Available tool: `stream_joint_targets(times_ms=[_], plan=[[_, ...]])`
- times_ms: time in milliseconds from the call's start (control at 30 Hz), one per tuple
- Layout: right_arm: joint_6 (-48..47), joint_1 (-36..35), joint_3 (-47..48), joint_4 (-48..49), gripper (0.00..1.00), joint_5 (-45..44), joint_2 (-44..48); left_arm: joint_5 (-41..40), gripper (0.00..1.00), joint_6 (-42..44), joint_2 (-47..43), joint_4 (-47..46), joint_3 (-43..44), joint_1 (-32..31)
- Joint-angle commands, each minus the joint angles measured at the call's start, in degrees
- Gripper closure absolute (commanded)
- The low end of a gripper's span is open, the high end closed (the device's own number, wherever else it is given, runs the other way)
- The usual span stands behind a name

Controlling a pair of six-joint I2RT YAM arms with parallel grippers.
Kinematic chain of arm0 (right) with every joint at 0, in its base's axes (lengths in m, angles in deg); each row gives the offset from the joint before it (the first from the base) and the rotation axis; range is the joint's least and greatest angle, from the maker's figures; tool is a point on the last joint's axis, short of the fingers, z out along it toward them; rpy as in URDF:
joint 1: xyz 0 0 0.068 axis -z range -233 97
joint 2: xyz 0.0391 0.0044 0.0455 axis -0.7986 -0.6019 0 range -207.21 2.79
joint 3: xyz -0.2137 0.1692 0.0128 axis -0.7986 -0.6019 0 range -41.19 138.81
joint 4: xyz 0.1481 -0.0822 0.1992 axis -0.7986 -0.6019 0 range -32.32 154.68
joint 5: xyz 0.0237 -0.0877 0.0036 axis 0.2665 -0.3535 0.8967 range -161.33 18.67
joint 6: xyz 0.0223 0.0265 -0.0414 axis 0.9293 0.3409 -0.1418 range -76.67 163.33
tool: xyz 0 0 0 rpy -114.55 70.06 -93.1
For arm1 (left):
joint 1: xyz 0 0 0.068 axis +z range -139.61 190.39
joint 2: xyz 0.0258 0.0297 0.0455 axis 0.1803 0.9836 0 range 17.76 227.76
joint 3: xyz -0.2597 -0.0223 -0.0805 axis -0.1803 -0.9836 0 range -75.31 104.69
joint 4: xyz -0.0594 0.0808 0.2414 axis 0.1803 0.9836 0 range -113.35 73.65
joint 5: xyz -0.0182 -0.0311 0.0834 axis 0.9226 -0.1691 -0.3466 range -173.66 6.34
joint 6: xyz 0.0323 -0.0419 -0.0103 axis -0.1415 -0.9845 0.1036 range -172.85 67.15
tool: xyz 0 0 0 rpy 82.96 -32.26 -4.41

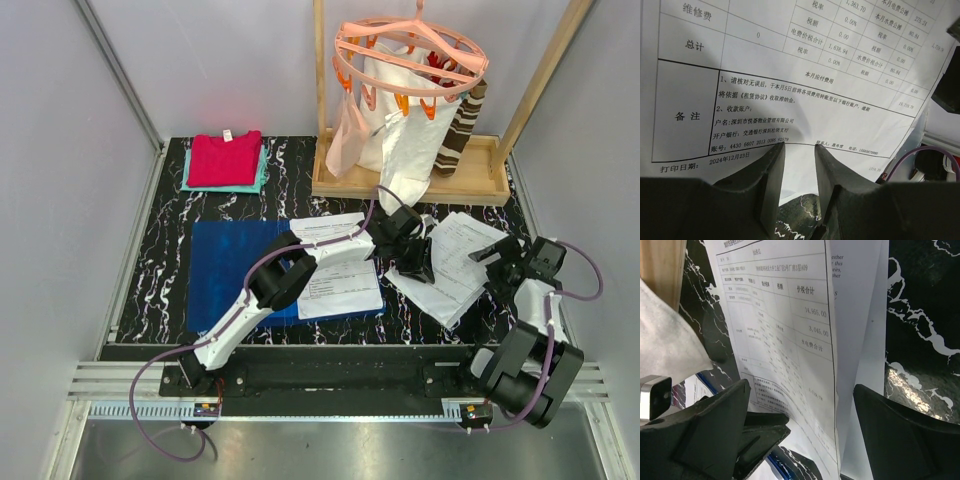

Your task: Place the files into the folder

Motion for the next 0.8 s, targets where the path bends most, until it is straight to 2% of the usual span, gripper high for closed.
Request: stream_joint_targets(times_ms=[0, 400, 467, 567, 767], plan=[[-1.0, -0.1, 1.9, -4.3, 0.06, 1.3, 3.3, 0.7, 0.63, 1.5, 1.8, 1.0, 1.4, 0.3], [-2.3, -0.1, 3.3, -7.0, 0.12, 2.6, 5.7, 1.0, 0.63, 1.3, 2.2, 0.7, 1.7, 0.3], [-2.6, -0.1, 3.3, -7.0, 0.23, 3.7, 5.6, 1.0, 0.63, 1.3, 2.2, 0.8, 1.7, 0.4], [-2.3, -0.1, 3.2, -7.2, 0.32, 5.1, 5.9, 1.0, 0.64, 1.2, 2.3, 0.7, 2.0, 0.4], [-2.2, -0.1, 4.0, -7.8, 0.35, 6.6, 6.7, 1.2, 0.64, 1.2, 2.3, 0.7, 2.5, 0.4]])
